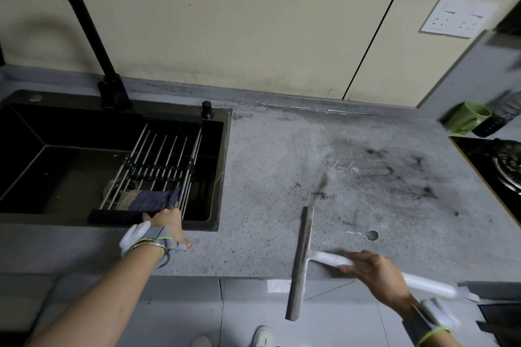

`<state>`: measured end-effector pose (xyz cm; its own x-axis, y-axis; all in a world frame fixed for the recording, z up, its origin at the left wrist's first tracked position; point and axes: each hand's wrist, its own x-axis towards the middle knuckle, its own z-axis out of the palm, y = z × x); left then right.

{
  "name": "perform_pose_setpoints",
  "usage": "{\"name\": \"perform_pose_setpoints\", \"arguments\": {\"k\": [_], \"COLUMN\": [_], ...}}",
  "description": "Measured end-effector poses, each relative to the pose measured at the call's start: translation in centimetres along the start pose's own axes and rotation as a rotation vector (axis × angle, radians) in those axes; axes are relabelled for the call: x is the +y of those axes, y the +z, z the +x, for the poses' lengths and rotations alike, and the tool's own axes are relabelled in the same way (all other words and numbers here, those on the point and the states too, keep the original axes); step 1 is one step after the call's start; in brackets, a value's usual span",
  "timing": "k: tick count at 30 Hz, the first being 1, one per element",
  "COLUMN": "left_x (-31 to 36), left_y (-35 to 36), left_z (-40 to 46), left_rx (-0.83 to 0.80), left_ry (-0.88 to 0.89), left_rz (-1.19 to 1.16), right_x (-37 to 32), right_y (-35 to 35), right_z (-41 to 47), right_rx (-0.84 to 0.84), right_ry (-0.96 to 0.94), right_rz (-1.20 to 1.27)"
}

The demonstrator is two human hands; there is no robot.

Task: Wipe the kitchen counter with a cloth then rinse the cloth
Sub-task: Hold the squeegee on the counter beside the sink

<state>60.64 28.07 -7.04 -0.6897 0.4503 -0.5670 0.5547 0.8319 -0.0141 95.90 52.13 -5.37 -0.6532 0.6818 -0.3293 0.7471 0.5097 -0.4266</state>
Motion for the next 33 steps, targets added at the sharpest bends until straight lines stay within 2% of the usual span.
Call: {"name": "perform_pose_setpoints", "arguments": {"k": [22, 27, 33], "left_x": [-0.3, 0.2, 0.5], "left_y": [-0.1, -0.5, -0.6], "left_z": [-0.6, -0.7, -0.5], "left_rx": [0.011, -0.004, 0.01], "left_ry": [0.002, 0.008, 0.005], "left_rz": [-0.012, 0.016, 0.05], "right_x": [-11.9, -10.5, -4.2], "right_y": [5.5, 4.3, 0.8], "right_z": [5.8, 4.9, 2.6], "right_rx": [-0.076, -0.087, -0.036], "right_ry": [-0.252, -0.22, -0.113], "right_rz": [0.027, 0.085, 0.07]}}
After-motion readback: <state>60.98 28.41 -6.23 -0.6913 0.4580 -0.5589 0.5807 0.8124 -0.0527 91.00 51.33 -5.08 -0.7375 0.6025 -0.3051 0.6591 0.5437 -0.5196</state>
